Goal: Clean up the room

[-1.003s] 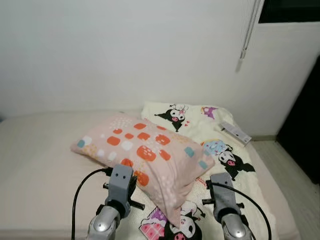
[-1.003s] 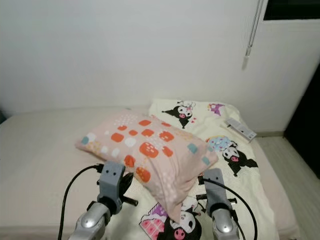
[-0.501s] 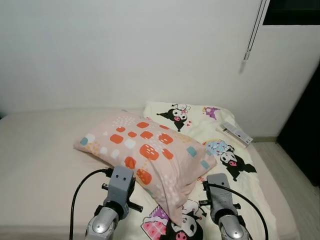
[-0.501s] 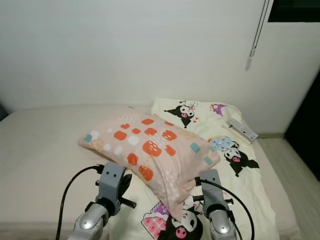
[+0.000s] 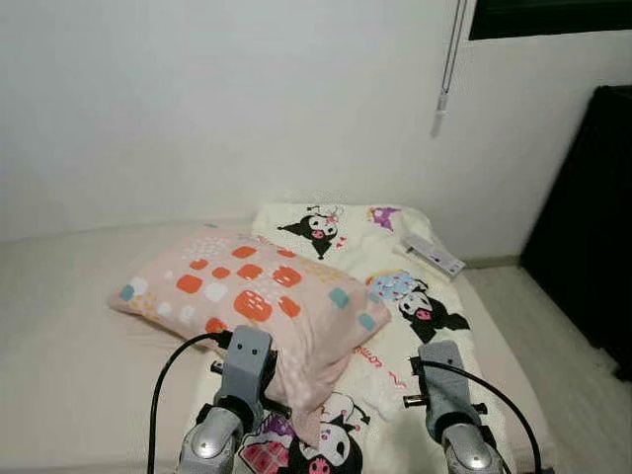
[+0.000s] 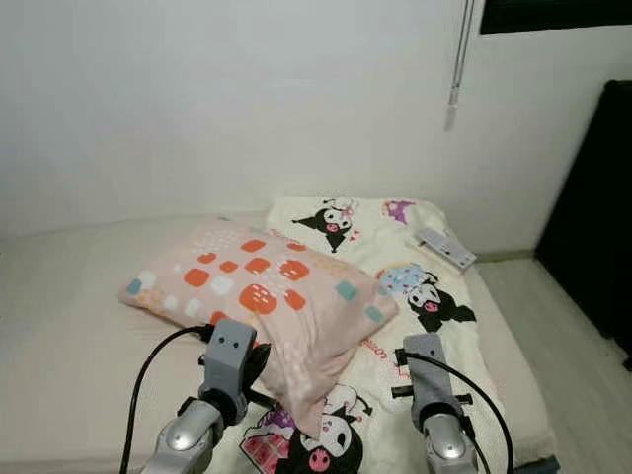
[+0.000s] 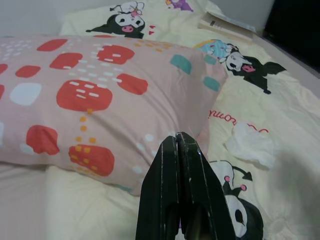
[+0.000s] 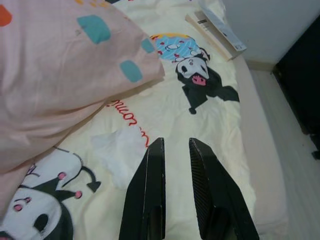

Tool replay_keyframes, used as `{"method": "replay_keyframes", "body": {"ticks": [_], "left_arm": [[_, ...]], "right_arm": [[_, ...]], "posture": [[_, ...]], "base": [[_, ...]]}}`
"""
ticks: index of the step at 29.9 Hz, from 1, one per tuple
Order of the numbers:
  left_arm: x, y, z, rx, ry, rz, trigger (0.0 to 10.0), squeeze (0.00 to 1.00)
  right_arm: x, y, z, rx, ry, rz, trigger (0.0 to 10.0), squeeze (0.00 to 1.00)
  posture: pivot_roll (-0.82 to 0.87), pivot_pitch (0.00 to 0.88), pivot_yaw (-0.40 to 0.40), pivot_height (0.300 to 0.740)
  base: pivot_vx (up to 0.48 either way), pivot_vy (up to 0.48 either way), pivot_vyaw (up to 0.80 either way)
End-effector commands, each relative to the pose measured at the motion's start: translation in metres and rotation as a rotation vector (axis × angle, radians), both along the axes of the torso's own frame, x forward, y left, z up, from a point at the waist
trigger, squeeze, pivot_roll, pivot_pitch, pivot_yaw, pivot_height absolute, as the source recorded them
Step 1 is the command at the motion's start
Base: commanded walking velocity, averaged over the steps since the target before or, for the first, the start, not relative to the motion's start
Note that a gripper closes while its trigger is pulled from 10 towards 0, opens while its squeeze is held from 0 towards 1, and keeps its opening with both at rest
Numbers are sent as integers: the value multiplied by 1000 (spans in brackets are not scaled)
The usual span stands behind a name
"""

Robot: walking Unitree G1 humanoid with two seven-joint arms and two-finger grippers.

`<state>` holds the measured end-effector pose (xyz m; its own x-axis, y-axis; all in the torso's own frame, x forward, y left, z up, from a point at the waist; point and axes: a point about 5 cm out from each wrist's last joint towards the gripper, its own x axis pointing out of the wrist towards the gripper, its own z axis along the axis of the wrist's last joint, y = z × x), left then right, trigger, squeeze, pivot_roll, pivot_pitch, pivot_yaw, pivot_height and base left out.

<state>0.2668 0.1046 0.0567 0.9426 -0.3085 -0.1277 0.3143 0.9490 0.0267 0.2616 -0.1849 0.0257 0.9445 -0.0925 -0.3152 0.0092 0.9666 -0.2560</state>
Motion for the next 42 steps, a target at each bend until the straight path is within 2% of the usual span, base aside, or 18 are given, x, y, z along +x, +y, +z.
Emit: {"method": "replay_keyframes", "body": {"ticks": [1,6,21,42], "left_arm": [[-2,6,-7,14,34,10,10000,0],[-3,6,-7,20,33,3,10000,0],[-3,6,-7,20,28,-1,10000,0],[-5,3,-4,15,13,-32,10000,0]], "right_arm": [[-1,2,-2,26,15,-9,10000,0],[-2,0,-2,32,19,-11,10000,0],[0,1,0,27,15,-11,10000,0],[-1,0,0,34,12,-18,10000,0]], "posture": [[-40,63,37,740],[-39,59,35,711],[-38,51,35,711],[-39,60,39,642]], "base": [[0,0,0],[0,0,0],[0,0,0],[0,0,0]]}}
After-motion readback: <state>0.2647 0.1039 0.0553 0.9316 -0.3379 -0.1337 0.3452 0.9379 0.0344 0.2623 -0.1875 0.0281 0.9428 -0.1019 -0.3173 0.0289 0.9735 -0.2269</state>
